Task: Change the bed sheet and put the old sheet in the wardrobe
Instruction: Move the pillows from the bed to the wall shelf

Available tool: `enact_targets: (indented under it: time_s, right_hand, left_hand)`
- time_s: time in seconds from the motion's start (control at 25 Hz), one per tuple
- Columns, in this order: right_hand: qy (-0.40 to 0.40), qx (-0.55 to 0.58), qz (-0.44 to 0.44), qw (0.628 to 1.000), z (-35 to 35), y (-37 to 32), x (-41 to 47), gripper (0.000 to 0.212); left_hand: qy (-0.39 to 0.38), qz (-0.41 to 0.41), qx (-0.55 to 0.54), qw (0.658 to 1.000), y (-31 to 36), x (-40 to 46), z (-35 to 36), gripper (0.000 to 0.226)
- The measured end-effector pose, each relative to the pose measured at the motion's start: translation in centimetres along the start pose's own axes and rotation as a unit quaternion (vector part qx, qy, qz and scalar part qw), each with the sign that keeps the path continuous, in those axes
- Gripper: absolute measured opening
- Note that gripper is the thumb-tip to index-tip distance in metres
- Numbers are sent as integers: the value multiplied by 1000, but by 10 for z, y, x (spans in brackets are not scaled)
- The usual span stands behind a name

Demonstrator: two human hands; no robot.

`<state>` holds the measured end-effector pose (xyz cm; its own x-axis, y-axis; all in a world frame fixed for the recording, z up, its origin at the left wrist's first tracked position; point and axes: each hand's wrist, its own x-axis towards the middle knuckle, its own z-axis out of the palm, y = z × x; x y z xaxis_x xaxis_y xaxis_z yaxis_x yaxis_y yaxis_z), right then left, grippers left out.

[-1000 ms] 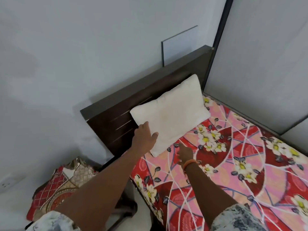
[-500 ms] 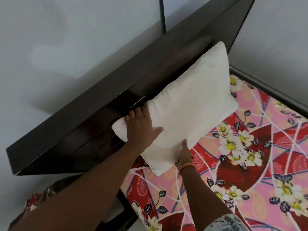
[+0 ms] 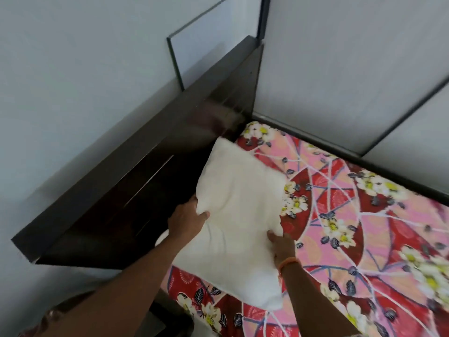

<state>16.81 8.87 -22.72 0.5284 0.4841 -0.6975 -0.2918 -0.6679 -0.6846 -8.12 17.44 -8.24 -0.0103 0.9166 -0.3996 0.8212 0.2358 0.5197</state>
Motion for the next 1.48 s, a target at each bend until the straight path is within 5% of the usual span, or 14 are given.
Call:
enact_targets:
  time_s: [0.2, 0.44, 0.6, 0.76, 1.04, 1.28, 1.48]
  right_hand:
    - [116, 73, -89, 987, -134, 11, -130, 17]
    - [254, 158, -100, 949, -317, 105, -232, 41]
    - [364, 219, -130, 896, -437, 153, -346, 24]
    - [455, 246, -154, 842, -553, 222, -423, 15]
    - [557, 272, -140, 772, -782, 364, -531, 28]
    - [648, 320, -135, 678, -936, 448, -622, 17]
    - [697, 363, -128, 605, -1057, 503, -664, 32]
  left_hand:
    - [-46, 43, -86, 994, 30, -119, 24, 37]
    - [-171, 135, -134, 967, 79, -270, 86, 26]
    - [-298, 207, -130, 923, 130, -382, 147, 37]
    - [-347, 268, -134, 889, 180, -508, 223, 38]
    - [-443, 331, -134, 822, 255, -743, 375, 48]
    - [-521, 384, -99, 756, 323, -928, 475, 52]
    - [-569, 446, -82, 686, 393, -1057, 575, 45]
